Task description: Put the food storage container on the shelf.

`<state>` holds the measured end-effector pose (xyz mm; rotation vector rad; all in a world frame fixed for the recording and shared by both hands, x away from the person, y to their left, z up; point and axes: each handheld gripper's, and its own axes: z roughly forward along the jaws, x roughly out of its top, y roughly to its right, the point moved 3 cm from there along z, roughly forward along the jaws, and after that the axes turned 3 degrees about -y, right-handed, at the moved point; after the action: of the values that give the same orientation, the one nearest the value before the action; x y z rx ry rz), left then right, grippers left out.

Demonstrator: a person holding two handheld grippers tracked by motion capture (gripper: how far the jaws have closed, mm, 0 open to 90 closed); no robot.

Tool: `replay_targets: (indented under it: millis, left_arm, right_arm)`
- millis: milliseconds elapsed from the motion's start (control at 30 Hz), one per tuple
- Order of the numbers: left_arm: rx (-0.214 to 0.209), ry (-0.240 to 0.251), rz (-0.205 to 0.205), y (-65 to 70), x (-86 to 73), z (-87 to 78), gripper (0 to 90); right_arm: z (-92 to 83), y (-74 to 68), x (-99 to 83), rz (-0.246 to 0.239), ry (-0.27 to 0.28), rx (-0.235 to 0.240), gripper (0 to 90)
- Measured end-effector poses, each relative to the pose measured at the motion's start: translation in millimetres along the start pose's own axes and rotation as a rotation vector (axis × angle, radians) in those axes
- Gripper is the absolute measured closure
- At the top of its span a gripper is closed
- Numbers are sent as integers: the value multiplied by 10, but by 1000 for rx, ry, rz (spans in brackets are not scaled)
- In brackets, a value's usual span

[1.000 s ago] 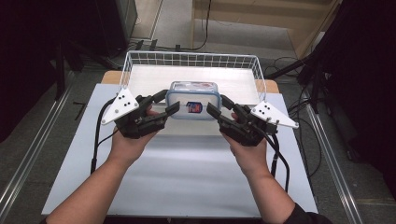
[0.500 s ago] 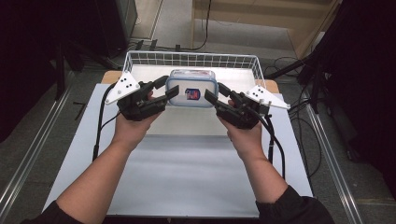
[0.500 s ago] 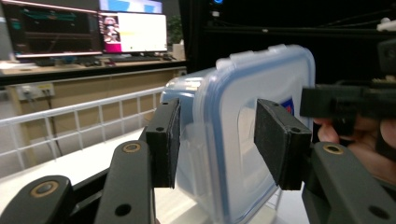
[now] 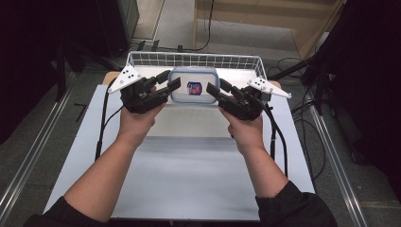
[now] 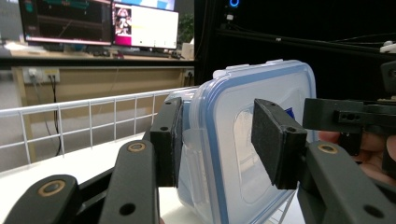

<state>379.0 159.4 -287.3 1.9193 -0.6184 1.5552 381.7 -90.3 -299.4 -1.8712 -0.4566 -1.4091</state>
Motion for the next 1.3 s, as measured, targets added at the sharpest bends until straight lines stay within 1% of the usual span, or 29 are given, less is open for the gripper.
replay_targets:
  millis: [133, 200, 333, 400, 467, 567, 700, 767, 833, 933, 967, 1000, 1033, 1067, 1133, 1167, 1300]
  left_arm:
    - [8, -30, -34, -9, 3, 38, 553]
    - [5, -37, -49, -6, 8, 47, 562]
    - [7, -53, -59, -1, 19, 66, 572]
    - [14, -57, -60, 0, 18, 89, 570]
    - [18, -56, -69, -5, 22, 110, 570]
    - [19, -60, -84, -24, 34, 144, 569]
    - [23, -67, -108, -52, 55, 200, 564]
    - [27, -66, -115, -59, 59, 227, 562]
    - [22, -68, -129, -72, 62, 247, 561]
    - [14, -72, -155, -98, 65, 272, 560]
    - [14, -75, -160, -107, 65, 278, 558]
    - [12, -74, -165, -115, 64, 284, 558]
    - [10, -77, -168, -122, 60, 287, 557]
    - [10, -78, -175, -131, 57, 292, 555]
    - [2, -79, -201, -150, 52, 302, 553]
    - [1, -79, -204, -155, 50, 309, 550]
    - [-1, -85, -214, -177, 35, 332, 539]
  right_arm:
    - [25, 44, 20, 42, -43, -5, 515]
    - [29, 80, 27, 81, -59, 5, 515]
    - [17, 149, 60, 163, -80, 31, 526]
    - [20, 157, 75, 168, -91, 25, 526]
    - [27, 176, 78, 184, -98, 21, 526]
    - [38, 207, 80, 203, -101, 22, 527]
    - [59, 252, 72, 223, -121, 24, 525]
    - [69, 277, 70, 242, -131, 27, 524]
    - [76, 308, 64, 253, -140, 35, 525]
    - [86, 355, 69, 283, -152, 51, 527]
    - [90, 360, 75, 292, -157, 53, 528]
    - [101, 372, 81, 291, -159, 55, 528]
    - [104, 377, 89, 304, -167, 56, 528]
    - [110, 386, 94, 304, -170, 59, 528]
    - [120, 403, 102, 304, -177, 61, 528]
    - [125, 408, 105, 317, -181, 62, 528]
    - [145, 443, 112, 334, -190, 68, 526]
